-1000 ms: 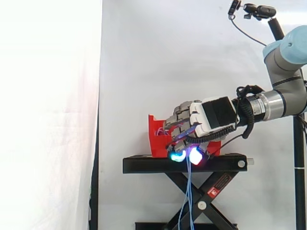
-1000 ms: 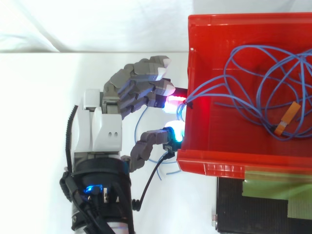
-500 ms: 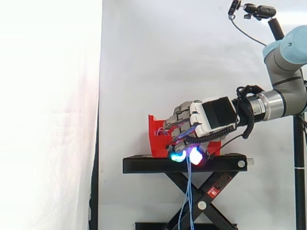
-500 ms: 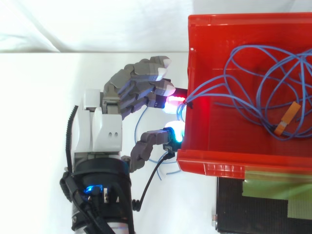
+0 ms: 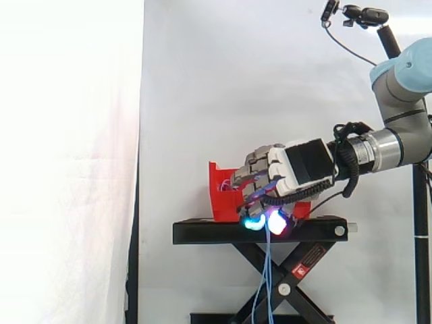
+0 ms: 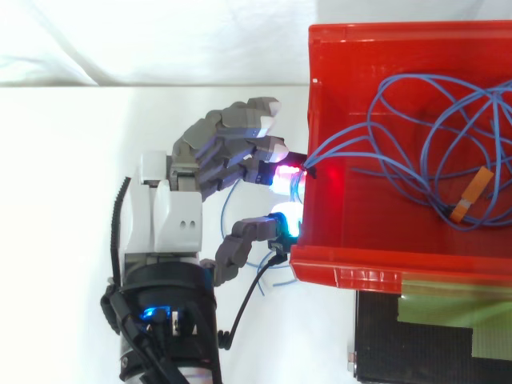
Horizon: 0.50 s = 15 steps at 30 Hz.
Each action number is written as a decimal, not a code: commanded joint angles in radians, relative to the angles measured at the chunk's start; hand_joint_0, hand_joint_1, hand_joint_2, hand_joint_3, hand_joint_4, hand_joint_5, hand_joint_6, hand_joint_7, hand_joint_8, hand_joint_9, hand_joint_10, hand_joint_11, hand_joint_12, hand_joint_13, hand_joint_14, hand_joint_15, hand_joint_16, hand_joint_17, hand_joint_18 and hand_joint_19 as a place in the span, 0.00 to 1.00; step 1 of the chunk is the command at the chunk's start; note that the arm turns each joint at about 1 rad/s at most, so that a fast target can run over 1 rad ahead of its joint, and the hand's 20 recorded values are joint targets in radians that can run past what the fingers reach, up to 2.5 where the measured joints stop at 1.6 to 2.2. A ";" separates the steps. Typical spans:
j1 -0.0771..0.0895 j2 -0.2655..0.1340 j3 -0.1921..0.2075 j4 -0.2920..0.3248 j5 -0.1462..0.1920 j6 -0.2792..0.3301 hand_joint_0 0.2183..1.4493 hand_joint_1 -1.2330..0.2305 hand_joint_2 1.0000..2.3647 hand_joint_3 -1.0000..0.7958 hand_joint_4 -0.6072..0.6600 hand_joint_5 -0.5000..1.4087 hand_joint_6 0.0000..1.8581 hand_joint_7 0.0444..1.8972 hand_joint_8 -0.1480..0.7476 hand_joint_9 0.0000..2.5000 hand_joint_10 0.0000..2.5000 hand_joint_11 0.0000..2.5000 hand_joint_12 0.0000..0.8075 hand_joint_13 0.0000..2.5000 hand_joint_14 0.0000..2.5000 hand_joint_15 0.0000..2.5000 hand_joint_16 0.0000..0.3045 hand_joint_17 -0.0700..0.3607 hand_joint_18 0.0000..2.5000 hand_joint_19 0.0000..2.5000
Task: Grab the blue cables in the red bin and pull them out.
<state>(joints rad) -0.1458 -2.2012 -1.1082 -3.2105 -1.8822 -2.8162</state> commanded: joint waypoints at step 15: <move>0.000 0.000 -0.010 0.018 -0.002 0.001 0.44 0.11 0.00 0.00 0.50 0.78 0.01 0.44 0.37 0.40 0.01 0.34 0.40 0.31 0.01 0.23 0.15 0.40 0.31 0.33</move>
<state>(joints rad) -0.1460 -2.2013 -1.1183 -3.1978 -1.8836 -2.8162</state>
